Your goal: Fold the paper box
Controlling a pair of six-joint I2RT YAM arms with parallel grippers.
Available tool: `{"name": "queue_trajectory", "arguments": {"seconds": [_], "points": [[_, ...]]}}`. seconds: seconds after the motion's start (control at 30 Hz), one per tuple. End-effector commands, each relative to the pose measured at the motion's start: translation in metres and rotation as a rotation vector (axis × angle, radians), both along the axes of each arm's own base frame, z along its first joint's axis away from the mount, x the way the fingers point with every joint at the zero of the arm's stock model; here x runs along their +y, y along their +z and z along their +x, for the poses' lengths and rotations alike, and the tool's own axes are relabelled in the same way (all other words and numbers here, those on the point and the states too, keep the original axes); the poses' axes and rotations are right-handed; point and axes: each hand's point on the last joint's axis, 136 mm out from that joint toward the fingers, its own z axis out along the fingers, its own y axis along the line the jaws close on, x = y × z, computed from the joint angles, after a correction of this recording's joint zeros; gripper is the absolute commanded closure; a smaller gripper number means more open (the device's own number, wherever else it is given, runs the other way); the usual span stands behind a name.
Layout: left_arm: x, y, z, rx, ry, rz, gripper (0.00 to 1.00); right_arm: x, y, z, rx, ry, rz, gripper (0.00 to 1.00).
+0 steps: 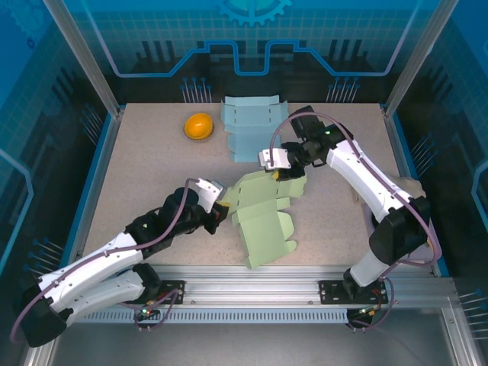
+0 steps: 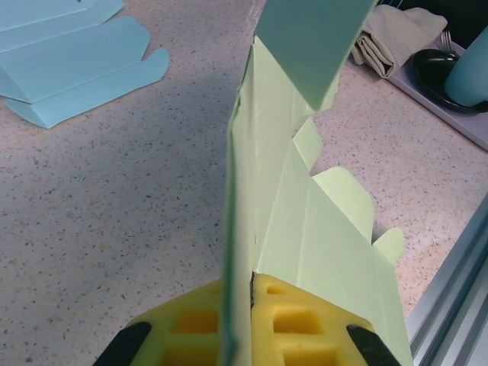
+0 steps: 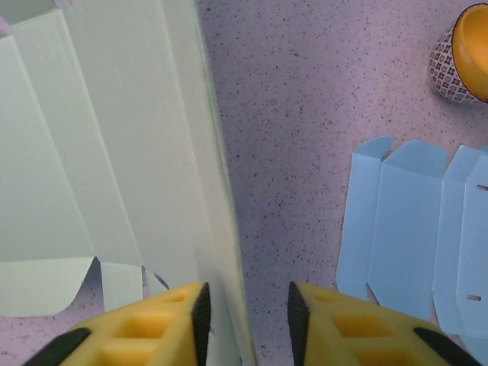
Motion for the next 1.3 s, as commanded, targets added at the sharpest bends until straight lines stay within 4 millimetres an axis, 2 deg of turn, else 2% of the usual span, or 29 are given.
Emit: {"name": "queue_trajectory", "arguments": {"seconds": [0.0,0.3,0.37,0.4,0.43,0.5,0.6,0.73,0.83,0.87,0.93,1.03,1.13,1.27], "points": [[-0.002,0.022,0.007,-0.073,0.007,-0.012,1.00,-0.001,0.003,-0.007,-0.005,0.013,-0.027,0.69],[0.001,0.019,0.010,-0.074,0.030,0.000,1.00,-0.008,0.010,-0.011,-0.050,0.004,-0.037,0.78],[0.001,0.019,0.010,-0.071,0.033,-0.003,1.00,-0.007,0.011,-0.012,-0.058,0.008,-0.034,0.84],[0.002,0.019,0.010,-0.070,0.038,-0.006,0.99,-0.006,0.011,-0.012,-0.064,0.010,-0.037,0.91],[0.003,0.020,0.011,-0.069,0.052,-0.005,0.95,-0.006,0.011,-0.013,-0.068,0.010,-0.047,0.99],[0.014,0.023,0.018,-0.062,0.135,0.003,0.79,-0.007,0.010,-0.015,-0.076,0.013,-0.070,1.00],[0.039,0.037,0.027,-0.073,0.279,0.033,0.54,-0.013,0.007,-0.008,-0.116,-0.021,-0.108,1.00],[0.046,0.078,0.019,-0.204,0.252,-0.042,0.44,-0.023,0.010,0.013,-0.215,-0.101,-0.155,1.00],[0.059,0.115,0.017,-0.345,0.274,-0.071,0.43,-0.026,0.019,0.018,-0.261,-0.123,-0.157,1.00],[0.061,0.122,0.019,-0.382,0.283,-0.056,0.41,-0.025,0.022,0.017,-0.265,-0.122,-0.153,1.00],[0.057,0.128,0.027,-0.434,0.264,0.021,0.40,-0.022,0.029,0.011,-0.272,-0.099,-0.137,1.00],[0.038,0.123,0.037,-0.418,0.184,0.122,0.38,-0.019,0.037,0.001,-0.273,-0.066,-0.123,1.00],[0.026,0.126,0.047,-0.434,0.158,0.139,0.37,-0.018,0.043,-0.007,-0.285,-0.045,-0.125,1.00],[0.020,0.130,0.056,-0.444,0.131,0.121,0.36,-0.019,0.049,-0.016,-0.300,-0.032,-0.125,1.00]]}}
